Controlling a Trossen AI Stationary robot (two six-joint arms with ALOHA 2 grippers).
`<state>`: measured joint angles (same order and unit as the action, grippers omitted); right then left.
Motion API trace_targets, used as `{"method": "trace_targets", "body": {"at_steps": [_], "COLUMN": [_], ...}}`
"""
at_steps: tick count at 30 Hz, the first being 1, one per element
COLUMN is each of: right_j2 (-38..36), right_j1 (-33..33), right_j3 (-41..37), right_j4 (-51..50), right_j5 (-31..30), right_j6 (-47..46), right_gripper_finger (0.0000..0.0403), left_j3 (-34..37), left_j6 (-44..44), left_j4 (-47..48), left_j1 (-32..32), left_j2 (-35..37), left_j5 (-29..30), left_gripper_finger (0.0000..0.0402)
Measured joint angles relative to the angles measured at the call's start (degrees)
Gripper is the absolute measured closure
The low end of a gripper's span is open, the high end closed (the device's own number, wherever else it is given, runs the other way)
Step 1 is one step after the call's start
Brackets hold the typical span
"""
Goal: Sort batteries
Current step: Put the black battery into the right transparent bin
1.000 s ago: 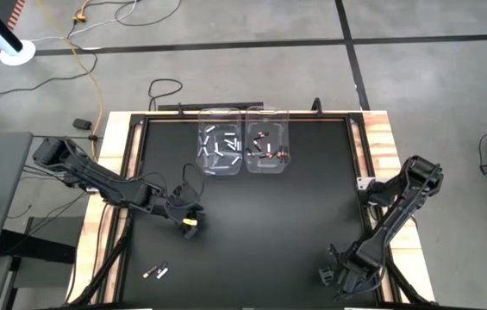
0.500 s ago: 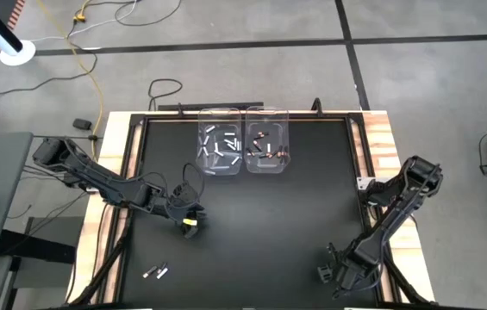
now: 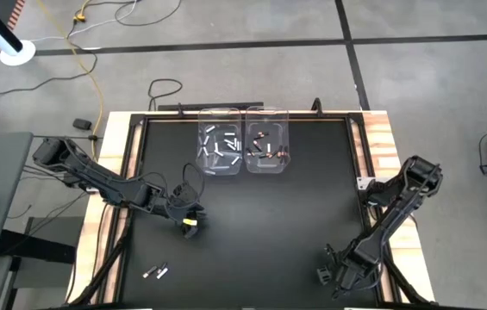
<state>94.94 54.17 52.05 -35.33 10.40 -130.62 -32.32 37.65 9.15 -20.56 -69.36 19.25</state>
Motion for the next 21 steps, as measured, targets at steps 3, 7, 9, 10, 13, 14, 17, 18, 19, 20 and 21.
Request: {"method": "trace_targets", "body": {"at_steps": [3,7,9,10,13,14,17,18,19,20,21], "right_j2": [0.00,0.00,0.00,0.00,0.00,0.00,0.00,0.00,0.00,0.00,0.00], "right_j1": [-0.32,-0.74,-0.72,-0.77,-0.78,-0.78,-0.78,-0.79,-0.80,-0.89,-1.06], "right_j3": [0.00,0.00,0.01,0.02,0.04,0.04,0.04,0.05,0.07,0.07,0.07], "right_j4": [0.01,-0.01,-0.02,-0.03,-0.05,-0.07,-0.09,-0.11,-0.14,-0.16,-0.30], "right_j5": [0.02,0.02,0.02,0.04,0.04,0.04,0.05,0.04,0.04,0.04,0.04], "right_j6": [0.71,2.23,3.07,3.19,3.35,3.45,3.62,3.62,3.62,3.60,3.62], "right_gripper_finger": [0.0314,0.0333,0.0342,0.0346,0.0354,0.0355,0.0357,0.0357,0.0357,0.0357,0.0357], "left_j3": [0.00,0.00,0.00,0.00,0.00,0.00,0.00,0.00,0.00,0.00,0.00], "left_j6": [0.00,0.02,0.02,0.02,0.04,0.04,0.04,0.04,0.04,0.04,0.04], "left_j4": [0.00,0.00,0.00,0.00,0.00,0.00,0.00,0.00,0.00,0.00,0.00], "left_j1": [0.00,0.00,0.00,0.00,0.00,0.00,0.00,0.00,0.00,0.00,0.00], "left_j2": [0.00,0.00,0.00,0.00,0.00,0.00,0.00,0.00,0.00,0.00,0.00], "left_j5": [0.00,0.00,0.00,0.00,0.00,0.00,-0.02,-0.02,-0.02,-0.02,-0.02], "left_gripper_finger": [0.0301,0.0301,0.0301,0.0301,0.0301,0.0301,0.0301,0.0301,0.0301,0.0301,0.0301]}}
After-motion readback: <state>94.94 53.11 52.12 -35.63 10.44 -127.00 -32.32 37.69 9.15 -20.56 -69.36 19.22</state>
